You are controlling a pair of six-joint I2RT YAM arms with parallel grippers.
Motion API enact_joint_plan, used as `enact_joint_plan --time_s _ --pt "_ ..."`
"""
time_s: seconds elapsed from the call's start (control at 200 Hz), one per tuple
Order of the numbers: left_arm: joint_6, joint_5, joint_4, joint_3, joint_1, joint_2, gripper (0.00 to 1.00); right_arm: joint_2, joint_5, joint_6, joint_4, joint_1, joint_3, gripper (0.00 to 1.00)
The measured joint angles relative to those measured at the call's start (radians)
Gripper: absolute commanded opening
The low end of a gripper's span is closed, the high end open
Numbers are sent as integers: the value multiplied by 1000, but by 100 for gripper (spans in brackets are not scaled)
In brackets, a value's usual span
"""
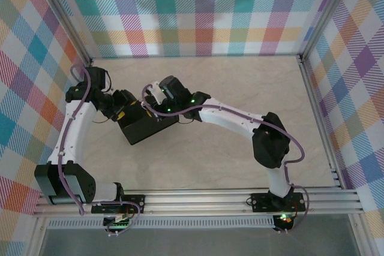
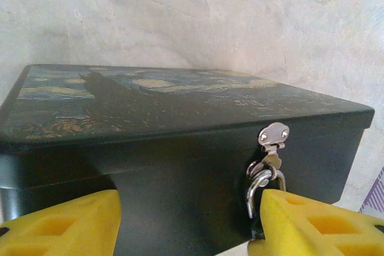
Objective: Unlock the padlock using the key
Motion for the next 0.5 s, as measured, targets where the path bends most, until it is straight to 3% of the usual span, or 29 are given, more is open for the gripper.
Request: enact_joint_plan --time_s 0.205,0.5 --pt "0 0 -9 0 0 -11 62 -39 -161 146 37 -64 -64 9" --pt "11 -1 -32 15 0 -16 62 -56 -301 359 133 -123 -129 10"
